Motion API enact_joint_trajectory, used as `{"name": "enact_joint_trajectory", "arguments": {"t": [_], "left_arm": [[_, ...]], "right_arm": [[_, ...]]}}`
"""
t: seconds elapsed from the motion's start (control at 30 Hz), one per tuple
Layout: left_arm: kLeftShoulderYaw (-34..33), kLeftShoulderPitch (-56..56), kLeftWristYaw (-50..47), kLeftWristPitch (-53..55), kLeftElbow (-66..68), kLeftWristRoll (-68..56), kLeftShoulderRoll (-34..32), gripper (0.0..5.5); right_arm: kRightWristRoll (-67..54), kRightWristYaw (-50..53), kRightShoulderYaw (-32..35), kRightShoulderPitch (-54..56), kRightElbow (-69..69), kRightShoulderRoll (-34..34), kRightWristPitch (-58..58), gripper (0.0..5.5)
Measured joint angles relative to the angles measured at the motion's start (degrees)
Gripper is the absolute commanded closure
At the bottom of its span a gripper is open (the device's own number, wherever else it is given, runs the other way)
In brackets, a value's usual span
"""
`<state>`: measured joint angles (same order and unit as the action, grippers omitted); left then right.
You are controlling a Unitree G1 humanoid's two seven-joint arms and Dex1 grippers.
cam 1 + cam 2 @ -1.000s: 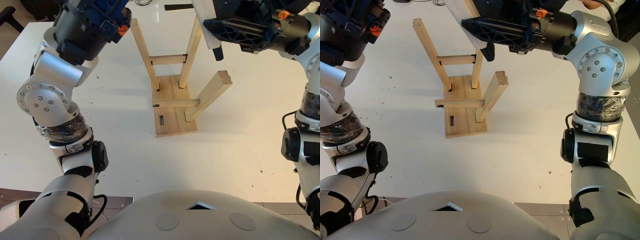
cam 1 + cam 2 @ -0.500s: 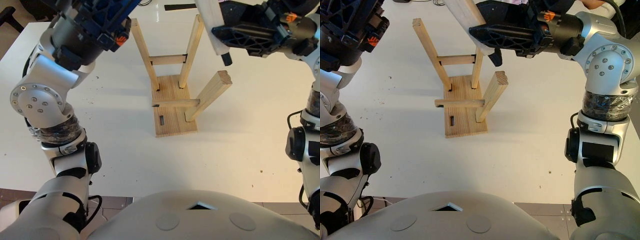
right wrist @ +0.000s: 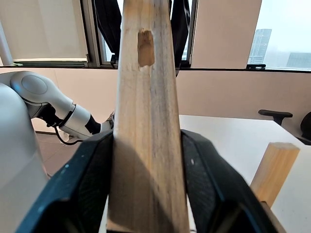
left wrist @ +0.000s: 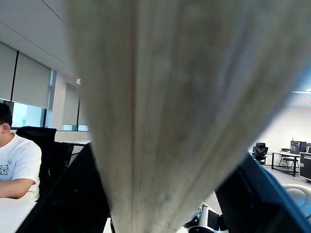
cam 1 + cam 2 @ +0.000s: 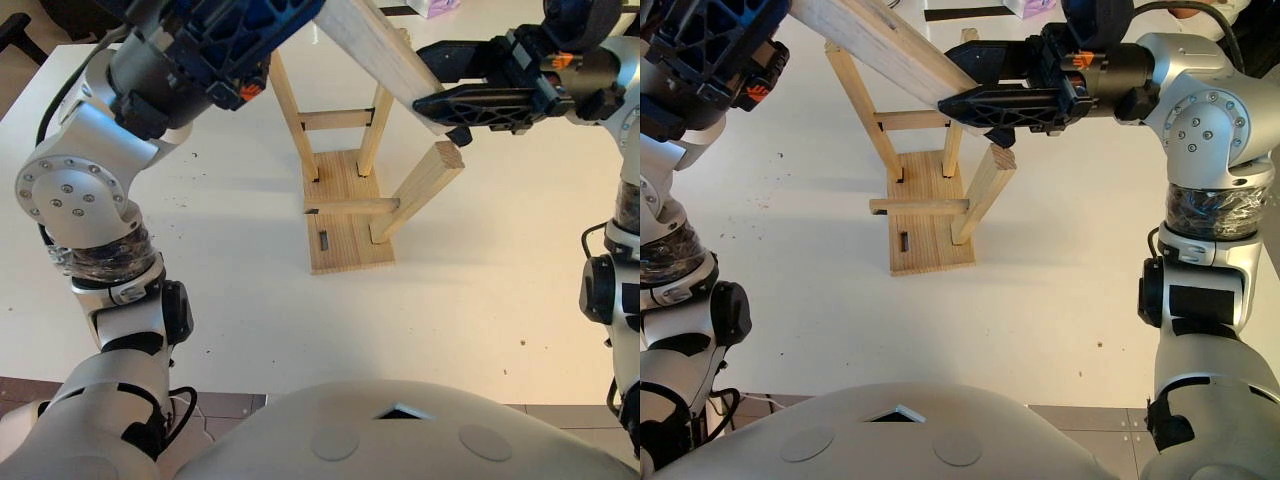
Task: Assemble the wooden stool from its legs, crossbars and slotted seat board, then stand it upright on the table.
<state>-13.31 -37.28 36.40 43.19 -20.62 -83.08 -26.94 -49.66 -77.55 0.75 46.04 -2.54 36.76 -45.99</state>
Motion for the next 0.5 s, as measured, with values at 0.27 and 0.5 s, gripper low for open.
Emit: {"name": "enact_joint_trajectory", "arguments": {"t": [0.27, 0.5], "left_arm": [[-0.1, 0.0, 0.5, -0.4, 0.2, 2.4, -0.6, 3.28], [-0.5, 0.7, 1.5, -1.2, 0.2, 3.3, -0.8, 3.32]], "right_arm": [[0.2, -0.3, -0.3, 0.4, 1.1, 0.0, -0.7, 3.45], [0.6, 0.1, -0.2, 0.5, 1.2, -0.3, -0.3, 3.45]]}}
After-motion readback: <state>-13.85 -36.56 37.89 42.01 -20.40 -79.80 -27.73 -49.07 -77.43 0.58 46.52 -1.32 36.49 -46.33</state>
